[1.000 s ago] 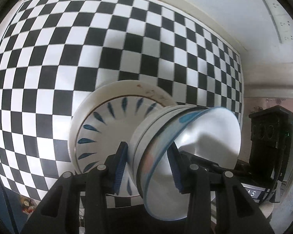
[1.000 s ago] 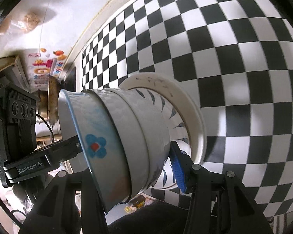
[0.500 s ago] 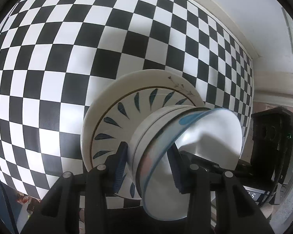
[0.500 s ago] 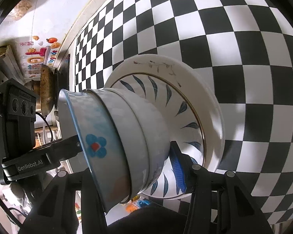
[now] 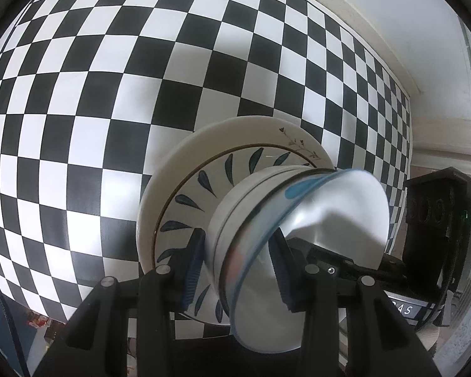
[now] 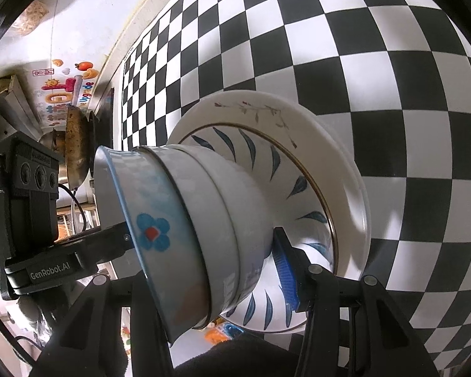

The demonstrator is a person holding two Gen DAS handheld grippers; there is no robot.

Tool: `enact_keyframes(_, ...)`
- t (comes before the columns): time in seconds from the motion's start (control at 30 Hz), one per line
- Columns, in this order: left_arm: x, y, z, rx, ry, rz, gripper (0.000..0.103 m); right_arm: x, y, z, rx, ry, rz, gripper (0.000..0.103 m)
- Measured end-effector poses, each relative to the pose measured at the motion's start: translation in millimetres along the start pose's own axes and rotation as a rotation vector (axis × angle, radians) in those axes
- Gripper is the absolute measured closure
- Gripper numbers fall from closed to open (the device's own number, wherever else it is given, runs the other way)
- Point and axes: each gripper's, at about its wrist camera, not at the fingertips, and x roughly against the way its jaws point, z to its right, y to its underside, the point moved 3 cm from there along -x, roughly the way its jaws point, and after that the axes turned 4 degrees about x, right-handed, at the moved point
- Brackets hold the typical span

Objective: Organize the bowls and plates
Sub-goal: 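Carry the bowl stack with both grippers over the blue-leaf plate stack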

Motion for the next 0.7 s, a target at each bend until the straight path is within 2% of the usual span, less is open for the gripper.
enact_keyframes(0.27, -0.5, 4.3, 0.4, 0.017, 0.007, 0.013, 0.065, 5.5, -3.3, -6.5, 0.049, 0.046, 0.032, 0.053)
enact_keyframes(0.7, 2.9, 2.8, 0.6, 0.017, 0.007, 0.015, 0.065, 9.1, -0.3, -8.3, 0.053, 0.097, 0.017, 0.053)
